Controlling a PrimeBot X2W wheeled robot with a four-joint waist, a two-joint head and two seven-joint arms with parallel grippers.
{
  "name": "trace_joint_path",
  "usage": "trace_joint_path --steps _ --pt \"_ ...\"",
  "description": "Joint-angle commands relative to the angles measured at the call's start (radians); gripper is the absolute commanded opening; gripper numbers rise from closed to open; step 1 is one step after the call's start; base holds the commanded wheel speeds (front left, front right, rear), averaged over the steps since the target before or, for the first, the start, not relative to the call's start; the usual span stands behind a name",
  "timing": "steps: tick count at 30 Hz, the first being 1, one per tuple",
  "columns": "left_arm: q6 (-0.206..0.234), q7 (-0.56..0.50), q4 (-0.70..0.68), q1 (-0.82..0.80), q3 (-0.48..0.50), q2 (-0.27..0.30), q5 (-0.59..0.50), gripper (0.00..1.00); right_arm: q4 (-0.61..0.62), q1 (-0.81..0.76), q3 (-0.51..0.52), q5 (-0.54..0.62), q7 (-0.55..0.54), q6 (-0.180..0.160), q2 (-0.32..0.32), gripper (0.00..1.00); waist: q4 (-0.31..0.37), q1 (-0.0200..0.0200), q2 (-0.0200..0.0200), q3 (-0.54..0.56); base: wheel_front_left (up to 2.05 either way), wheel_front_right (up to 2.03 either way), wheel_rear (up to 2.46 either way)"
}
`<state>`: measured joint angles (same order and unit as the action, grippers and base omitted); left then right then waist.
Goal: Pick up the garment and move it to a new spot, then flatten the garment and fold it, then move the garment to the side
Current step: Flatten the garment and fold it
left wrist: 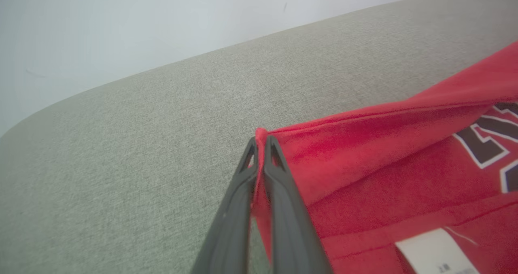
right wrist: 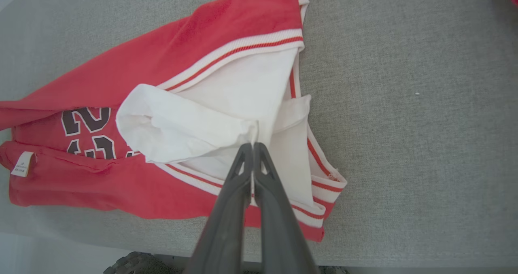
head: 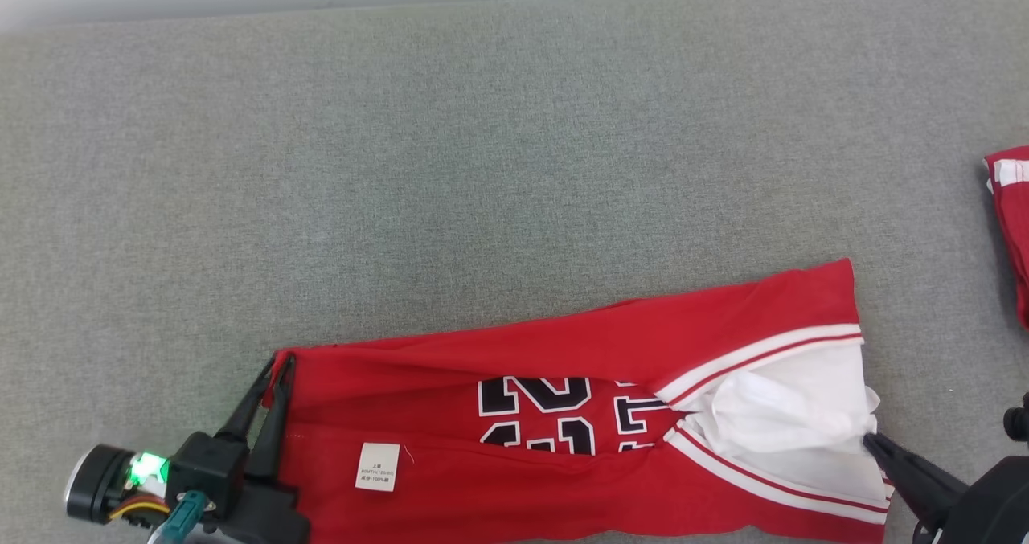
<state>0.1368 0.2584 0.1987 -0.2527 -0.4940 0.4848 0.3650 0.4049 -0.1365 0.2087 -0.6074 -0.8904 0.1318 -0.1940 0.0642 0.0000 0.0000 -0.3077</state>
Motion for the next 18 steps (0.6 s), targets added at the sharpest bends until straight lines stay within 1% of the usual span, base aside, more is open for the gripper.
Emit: trace_joint_path --steps 1,6,9,10,11,12,13,14,18 --pt "0.003 0.004 0.006 0.018 0.005 -0.005 0.010 1.00 -0.002 -0.014 -0.001 -0.003 -0.011 -0.003 0.007 0.00 0.000 0.0000 0.0000 0.005 0.00 0.00 0.00" --pt "0.014 0.006 0.017 0.049 0.021 -0.018 0.035 1.00 -0.009 -0.035 -0.006 -0.007 -0.044 -0.003 0.020 0.00 -0.003 0.0000 0.0000 0.026 0.00 0.00 0.00" --pt "0.028 0.006 0.025 0.074 0.039 -0.031 0.051 1.00 -0.017 -0.046 -0.011 -0.005 -0.057 -0.003 0.029 0.00 -0.003 0.0000 0.0000 0.047 0.00 0.00 0.00" --pt "0.032 0.007 0.025 0.082 0.047 -0.036 0.057 1.00 -0.018 -0.048 -0.010 -0.001 -0.055 -0.003 0.030 0.21 -0.003 0.0000 0.0000 0.054 0.00 0.00 0.00" --pt "0.038 0.007 0.021 0.093 0.056 -0.042 0.065 1.00 -0.021 -0.052 -0.010 0.004 -0.056 -0.003 0.030 0.73 -0.003 0.0000 0.0000 0.061 0.00 0.00 0.00" --pt "0.042 0.007 0.014 0.106 0.067 -0.049 0.070 1.00 -0.026 -0.058 -0.010 0.007 -0.058 -0.003 0.032 0.95 -0.004 0.0000 0.0000 0.071 0.00 0.00 0.00" --pt "0.050 0.008 0.005 0.120 0.078 -0.054 0.074 1.00 -0.026 -0.061 -0.006 0.015 -0.052 -0.003 0.033 1.00 -0.005 0.0000 0.0000 0.079 0.00 0.00 0.00" --pt "0.050 0.008 0.005 0.120 0.078 -0.054 0.074 1.00 -0.026 -0.061 -0.006 0.015 -0.052 -0.003 0.033 1.00 -0.005 0.0000 0.0000 0.079 0.00 0.00 0.00" --pt "0.073 0.007 -0.056 0.190 0.144 -0.082 0.091 1.00 -0.030 -0.070 -0.003 0.029 -0.026 -0.003 0.036 1.00 -0.008 0.0000 0.0000 0.111 0.00 0.00 0.00"
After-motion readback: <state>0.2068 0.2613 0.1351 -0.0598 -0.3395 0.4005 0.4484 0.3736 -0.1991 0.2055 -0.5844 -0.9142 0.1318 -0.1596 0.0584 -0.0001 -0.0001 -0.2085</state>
